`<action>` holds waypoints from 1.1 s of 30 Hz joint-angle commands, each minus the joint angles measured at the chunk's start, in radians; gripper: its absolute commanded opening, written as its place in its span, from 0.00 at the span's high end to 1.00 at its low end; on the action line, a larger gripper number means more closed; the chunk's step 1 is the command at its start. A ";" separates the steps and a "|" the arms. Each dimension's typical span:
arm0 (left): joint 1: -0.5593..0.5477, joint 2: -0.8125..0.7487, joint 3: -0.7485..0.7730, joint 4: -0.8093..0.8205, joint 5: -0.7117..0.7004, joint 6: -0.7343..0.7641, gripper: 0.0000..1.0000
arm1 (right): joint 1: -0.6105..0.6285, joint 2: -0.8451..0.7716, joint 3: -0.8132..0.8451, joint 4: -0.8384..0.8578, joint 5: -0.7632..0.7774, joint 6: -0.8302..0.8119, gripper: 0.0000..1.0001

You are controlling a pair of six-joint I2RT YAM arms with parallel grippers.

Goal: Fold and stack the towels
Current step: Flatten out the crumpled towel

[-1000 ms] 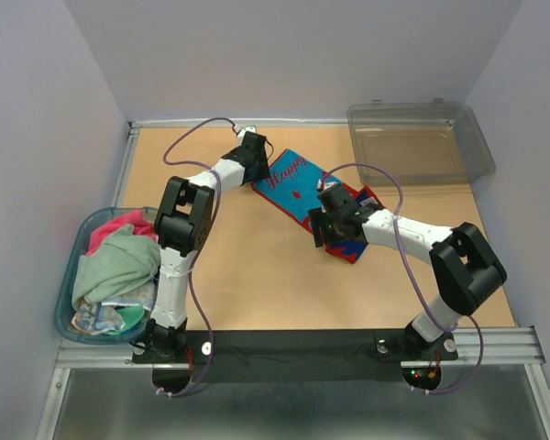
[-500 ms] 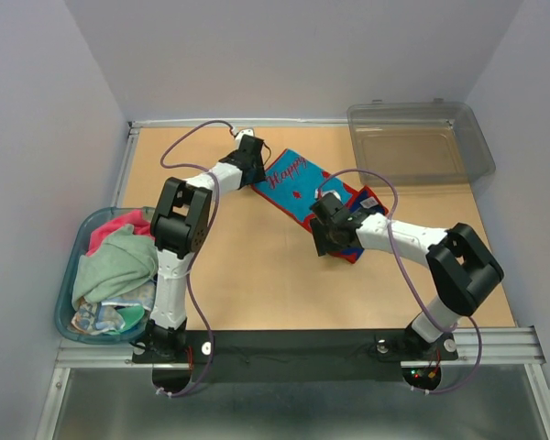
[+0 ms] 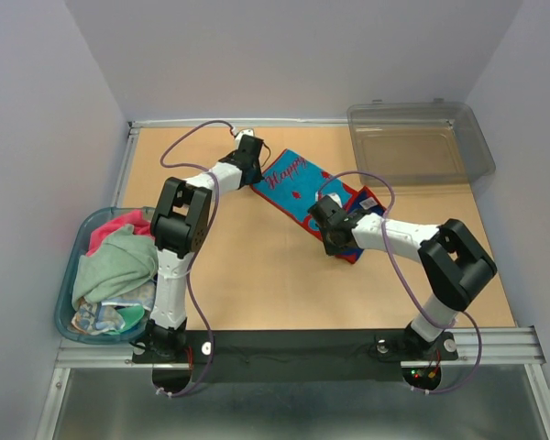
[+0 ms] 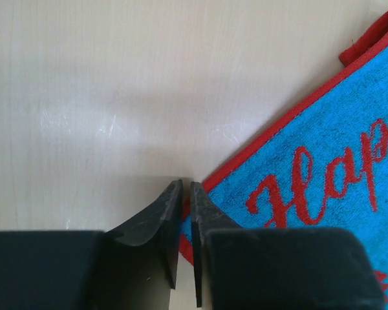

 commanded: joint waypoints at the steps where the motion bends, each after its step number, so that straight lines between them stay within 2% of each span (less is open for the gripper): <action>1: 0.008 0.010 0.055 -0.013 0.006 0.021 0.92 | 0.008 -0.046 0.024 -0.005 0.041 0.023 0.90; 3: 0.021 0.016 0.072 -0.013 0.005 0.025 1.00 | 0.008 -0.098 0.024 -0.005 0.038 0.035 0.93; 7: 0.056 0.027 0.110 -0.032 -0.001 0.040 1.00 | 0.009 -0.217 0.020 -0.006 0.015 0.073 0.99; 12: 0.091 0.032 0.147 -0.071 -0.010 0.063 1.00 | 0.008 -0.394 -0.025 -0.003 -0.051 0.206 0.99; 16: 0.108 0.009 0.138 -0.085 -0.006 0.060 1.00 | 0.009 -0.567 -0.146 0.066 -0.149 0.354 0.99; 19: 0.113 -0.062 0.086 -0.084 0.008 0.037 1.00 | 0.009 -0.688 -0.311 0.168 -0.257 0.484 0.99; 21: 0.105 -0.144 0.008 -0.070 0.045 -0.004 0.89 | 0.011 -0.724 -0.422 0.201 -0.312 0.526 0.99; 22: 0.097 -0.178 -0.030 -0.041 0.078 -0.014 0.75 | 0.011 -0.725 -0.450 0.215 -0.321 0.531 0.99; 24: 0.065 -0.279 -0.102 -0.016 0.092 -0.035 0.61 | 0.012 -0.724 -0.497 0.224 -0.330 0.532 0.99; 25: 0.020 -0.310 -0.168 0.008 0.094 -0.052 0.50 | 0.012 -0.721 -0.505 0.235 -0.332 0.532 0.99; 28: -0.100 -0.385 -0.259 0.036 0.077 -0.086 0.39 | 0.012 -0.725 -0.517 0.247 -0.318 0.524 0.99; 33: -0.203 -0.358 -0.319 0.067 0.059 -0.153 0.39 | 0.015 -0.728 -0.528 0.250 -0.303 0.524 0.99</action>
